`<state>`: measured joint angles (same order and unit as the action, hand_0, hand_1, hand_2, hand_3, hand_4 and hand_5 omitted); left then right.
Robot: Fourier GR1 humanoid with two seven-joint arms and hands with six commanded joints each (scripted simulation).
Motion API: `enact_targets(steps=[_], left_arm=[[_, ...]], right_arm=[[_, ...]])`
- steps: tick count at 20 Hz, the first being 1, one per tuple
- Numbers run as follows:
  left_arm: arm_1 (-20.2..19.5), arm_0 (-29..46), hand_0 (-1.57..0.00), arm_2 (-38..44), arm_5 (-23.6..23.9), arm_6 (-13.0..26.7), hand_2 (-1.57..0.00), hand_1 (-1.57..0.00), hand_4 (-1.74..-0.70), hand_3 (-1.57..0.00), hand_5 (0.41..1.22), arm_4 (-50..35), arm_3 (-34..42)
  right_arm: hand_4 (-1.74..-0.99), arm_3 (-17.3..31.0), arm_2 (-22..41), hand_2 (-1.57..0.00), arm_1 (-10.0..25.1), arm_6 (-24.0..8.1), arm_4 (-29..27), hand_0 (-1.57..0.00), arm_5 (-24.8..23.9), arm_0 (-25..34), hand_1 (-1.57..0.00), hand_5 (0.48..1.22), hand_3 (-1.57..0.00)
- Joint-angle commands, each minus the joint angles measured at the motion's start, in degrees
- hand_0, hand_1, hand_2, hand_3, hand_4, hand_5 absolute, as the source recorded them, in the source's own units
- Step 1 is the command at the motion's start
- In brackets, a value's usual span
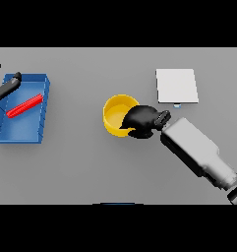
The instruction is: Pick up the red beaker and tilt it to pour out 1 green nut into yellow bowl. Pick up the yellow bowl and place it on the metallic measuring scale.
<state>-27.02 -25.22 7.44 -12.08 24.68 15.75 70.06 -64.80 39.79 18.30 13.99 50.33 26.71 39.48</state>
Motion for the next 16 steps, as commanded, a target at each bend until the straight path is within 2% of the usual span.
enact_targets(steps=[1,4,7,11,13,14,15,16], left_arm=[[0.0,-0.7,0.0,-0.2,-0.1,0.0,0.0,0.0,-0.78,0.0,0.712,0.2,-0.3],[-0.3,-0.8,0.0,-0.3,-0.2,0.3,0.0,0.0,-0.78,0.0,0.71,0.3,-0.3],[-0.7,0.0,0.0,0.4,-1.0,-0.4,0.0,0.0,-0.79,0.0,0.704,-0.8,0.6],[-0.2,-0.1,0.0,-0.5,-0.4,-0.8,0.0,0.0,-0.77,0.0,0.706,0.3,0.4],[-0.6,-0.5,0.0,-0.3,-0.7,-0.3,0.0,0.0,-0.77,0.0,0.705,0.1,0.5],[-0.6,-0.3,0.0,0.0,-0.6,-1.0,0.0,0.0,-0.78,0.0,0.702,-0.2,0.2],[-0.8,-0.5,0.0,0.3,-0.9,-0.9,0.0,0.0,-0.78,0.0,0.702,-0.6,0.1],[-0.3,-0.9,0.0,0.1,-0.9,-1.1,0.0,0.0,-0.78,0.0,0.702,-0.8,-0.3]], right_arm=[[-1.637,-0.3,0.0,-1.19,-0.1,-0.8,-0.2,-1.28,0.3,-0.2,-1.27,1.152,-1.03],[-1.688,-1.2,0.1,-1.32,0.5,-1.7,-0.7,-1.42,2.1,-0.1,-1.41,1.186,-1.13],[-1.714,-2.0,-0.4,-1.36,1.0,-2.2,-1.3,-1.49,2.3,0.1,-1.49,1.203,-1.2],[-1.73,-5.7,-2.1,-1.45,3.3,-3.3,-3.4,-1.54,5.2,0.8,-1.54,1.214,-1.17],[-1.734,-8.2,-3.3,-1.48,3.8,-5.8,-4.4,-1.55,7.4,1.3,-1.55,1.216,-1.16],[-1.735,-9.1,-3.8,-1.49,4.4,-5.9,-4.8,-1.55,8.0,1.3,-1.55,1.217,-1.15],[-1.736,-10.0,-4.5,-1.45,5.7,-6.1,-5.0,-1.56,8.3,1.3,-1.56,1.218,-1.2],[-1.737,-10.5,-4.9,-1.43,6.1,-7.8,-4.6,-1.56,8.1,1.3,-1.56,1.219,-1.22]])
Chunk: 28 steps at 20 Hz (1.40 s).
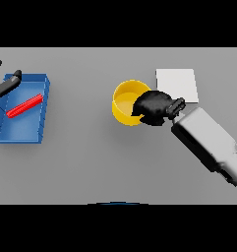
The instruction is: Pick up the red beaker and tilt it to pour out 1 green nut into yellow bowl. Pick up the yellow bowl and place it on the metallic measuring scale.
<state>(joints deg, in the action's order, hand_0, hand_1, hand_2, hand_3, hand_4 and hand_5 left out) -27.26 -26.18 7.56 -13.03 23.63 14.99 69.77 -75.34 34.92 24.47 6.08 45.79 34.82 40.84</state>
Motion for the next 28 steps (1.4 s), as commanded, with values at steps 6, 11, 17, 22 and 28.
enact_targets(steps=[6,11,17,22,28], left_arm=[[0.1,-0.4,0.0,0.5,-0.1,1.1,0.0,0.0,-0.81,0.0,0.703,-0.7,0.4],[-0.4,0.0,0.0,1.3,-0.3,3.0,0.0,0.0,-0.83,0.0,0.733,-1.7,1.8],[0.8,2.2,0.0,0.8,-0.4,4.9,0.0,0.0,-0.85,0.0,0.758,-2.3,4.8],[0.5,2.0,0.0,1.2,-0.2,7.5,0.0,0.0,-0.86,0.0,0.773,-2.4,6.1],[0.6,1.4,0.0,0.5,-0.1,7.2,0.0,0.0,-0.86,0.0,0.804,-1.5,4.8]], right_arm=[[-1.74,0.1,-2.4,-1.52,0.7,-3.2,-0.6,-1.53,0.3,1.9,-1.57,1.22,-1.18],[-1.741,4.4,-5.6,-1.53,4.0,-1.3,-0.3,-1.56,-4.8,3.8,-1.57,1.221,-1.16],[-1.741,15.2,-8.0,-1.56,5.5,0.2,1.0,-1.57,-11.3,6.5,-1.57,1.221,-1.15],[-1.741,24.4,-9.6,-1.52,5.5,1.8,1.1,-1.57,-15.0,8.4,-1.57,1.221,-1.17],[-1.741,32.1,-10.1,-1.4,3.5,2.8,1.2,-1.57,-18.8,8.8,-1.57,1.221,-1.34]])
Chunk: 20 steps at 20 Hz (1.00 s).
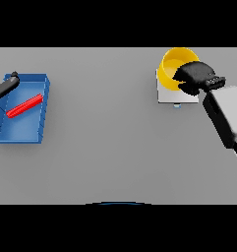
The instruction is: Pick up the red beaker and tilt it to pour out 1 green nut into yellow bowl. Pick up the yellow bowl and place it on the metallic measuring scale.
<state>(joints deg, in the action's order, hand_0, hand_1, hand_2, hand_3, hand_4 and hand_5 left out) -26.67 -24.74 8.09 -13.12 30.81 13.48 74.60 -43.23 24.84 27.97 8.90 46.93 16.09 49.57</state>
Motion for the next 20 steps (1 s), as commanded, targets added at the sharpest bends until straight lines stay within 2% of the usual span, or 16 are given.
enact_targets(steps=[1,5,8,9,10,11,13,15,17,20], left_arm=[[0.2,-0.1,0.0,0.0,0.0,0.3,0.0,0.0,-0.86,0.0,0.807,-0.2,0.0],[0.2,0.4,0.0,-0.1,-0.1,0.7,0.0,0.0,-0.85,0.0,0.799,-0.2,0.8],[-0.1,-0.2,0.0,0.0,-0.6,1.1,0.0,0.0,-0.84,0.0,0.783,-0.4,0.1],[-0.3,-0.2,0.0,0.0,-0.7,0.8,0.0,0.0,-0.84,0.0,0.78,-0.2,-0.2],[-0.1,-0.1,0.0,-0.1,-0.5,0.5,0.0,0.0,-0.84,0.0,0.779,-0.1,-0.1],[-0.1,0.0,0.0,-0.1,-0.5,0.4,0.0,0.0,-0.84,0.0,0.775,-0.2,0.2],[0.0,-0.4,0.0,-0.1,-0.5,0.7,0.0,0.0,-0.84,0.0,0.774,-0.2,0.1],[0.1,0.0,0.0,-0.1,-0.5,1.4,0.0,0.0,-0.83,0.0,0.768,-0.4,0.8],[0.5,-0.4,0.0,-0.1,-0.3,0.4,0.0,0.0,-0.84,0.0,0.764,-0.6,0.1],[0.2,-0.1,0.0,0.0,-0.3,0.2,0.0,0.0,-0.83,0.0,0.749,-0.3,0.0]], right_arm=[[-1.741,1.2,-0.3,-1.39,-0.2,0.1,-0.1,-1.57,-0.2,0.3,-1.57,1.221,-1.36],[-1.741,5.5,-0.2,-1.38,-1.1,1.3,0.5,-1.57,-2.2,1.1,-1.57,1.221,-1.4],[-1.741,5.9,-0.2,-1.37,-1.1,1.9,0.0,-1.57,-1.4,1.0,-1.57,1.221,-1.45],[-1.741,5.6,-0.2,-1.4,-0.7,2.0,0.0,-1.57,-1.2,0.8,-1.57,1.221,-1.38],[-1.741,5.8,-0.2,-1.44,-1.0,1.2,0.0,-1.57,-0.9,0.9,-1.5,1.221,-1.25],[-1.682,6.0,-0.1,-1.34,-1.3,0.6,0.0,-1.56,-0.8,0.6,-1.43,1.221,-1.11],[-1.592,5.3,-0.8,-1.01,-1.4,-0.6,-1.0,-1.33,0.4,0.8,-1.12,1.074,-0.82],[-1.535,5.2,-1.7,-0.71,-2.0,-1.6,-2.1,-0.95,1.4,0.9,-0.81,0.965,-0.58],[-1.496,6.2,-2.2,-0.47,-2.0,-1.6,-2.6,-0.61,2.4,1.3,-0.56,0.89,-0.39],[-1.461,6.3,-2.0,-0.24,-1.9,-0.9,-2.6,-0.31,2.3,0.8,-0.3,0.833,-0.21]])
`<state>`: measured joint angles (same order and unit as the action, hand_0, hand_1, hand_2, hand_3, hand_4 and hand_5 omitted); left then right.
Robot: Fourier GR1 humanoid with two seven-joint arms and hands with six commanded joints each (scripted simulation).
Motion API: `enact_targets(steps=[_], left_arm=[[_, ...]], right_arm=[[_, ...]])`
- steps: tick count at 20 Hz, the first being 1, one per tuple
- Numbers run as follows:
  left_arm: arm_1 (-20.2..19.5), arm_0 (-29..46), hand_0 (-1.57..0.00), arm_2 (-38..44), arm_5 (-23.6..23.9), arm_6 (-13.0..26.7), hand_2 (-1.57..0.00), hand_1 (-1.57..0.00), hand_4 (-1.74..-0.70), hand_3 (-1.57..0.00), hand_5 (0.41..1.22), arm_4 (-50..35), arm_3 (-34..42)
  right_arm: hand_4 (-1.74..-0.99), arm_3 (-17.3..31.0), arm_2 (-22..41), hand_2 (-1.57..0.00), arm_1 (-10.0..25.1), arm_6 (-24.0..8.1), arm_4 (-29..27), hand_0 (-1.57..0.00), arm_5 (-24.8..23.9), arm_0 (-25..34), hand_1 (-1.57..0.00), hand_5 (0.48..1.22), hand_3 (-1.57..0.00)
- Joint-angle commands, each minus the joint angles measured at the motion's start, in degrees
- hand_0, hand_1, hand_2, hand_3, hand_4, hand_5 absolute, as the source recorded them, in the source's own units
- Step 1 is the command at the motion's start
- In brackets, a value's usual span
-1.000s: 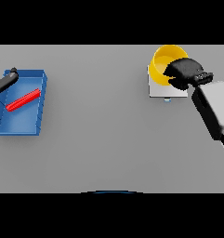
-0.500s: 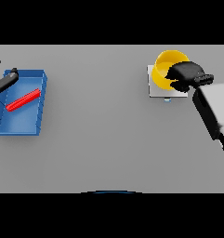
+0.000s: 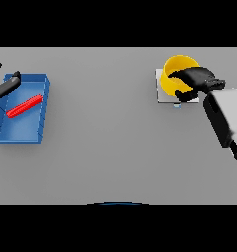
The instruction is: Pick up the red beaker and tilt it to pour out 1 green nut into yellow bowl. Pick up the yellow bowl and place it on the metallic measuring scale.
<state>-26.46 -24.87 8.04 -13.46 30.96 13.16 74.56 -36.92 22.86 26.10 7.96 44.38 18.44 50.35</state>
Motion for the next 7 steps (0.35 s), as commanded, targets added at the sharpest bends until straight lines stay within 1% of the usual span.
enact_targets(steps=[1,3,5,6,7], left_arm=[[-0.4,-0.1,0.0,0.2,-0.1,0.1,0.0,0.0,-0.83,0.0,0.75,-0.1,0.5],[-0.4,-0.3,0.0,0.5,-0.1,0.5,0.0,0.0,-0.84,0.0,0.753,-0.4,0.6],[0.1,0.2,0.0,-0.1,-0.2,0.9,0.0,0.0,-0.83,0.0,0.759,-0.2,0.9],[0.1,-0.3,0.0,-0.2,-0.1,1.3,0.0,0.0,-0.83,0.0,0.76,-0.1,0.8],[0.3,0.2,0.0,-0.2,0.2,0.4,0.0,0.0,-0.83,0.0,0.76,-0.1,0.9]], right_arm=[[-1.448,0.1,0.3,-0.19,-0.1,-0.1,0.4,-0.25,-0.1,0.2,-0.24,0.824,-0.16],[-1.422,0.0,0.6,-0.12,0.6,0.4,0.6,-0.16,0.5,0.1,-0.16,0.811,-0.1],[-1.401,0.2,1.1,-0.08,0.4,-0.9,1.1,-0.1,1.4,0.5,-0.1,0.798,-0.07],[-1.395,0.1,1.3,-0.06,0.4,-0.3,1.1,-0.08,1.4,0.0,-0.08,0.787,-0.05],[-1.39,-0.3,1.2,-0.05,0.6,-0.4,0.8,-0.06,1.9,-0.4,-0.06,0.779,-0.04]])
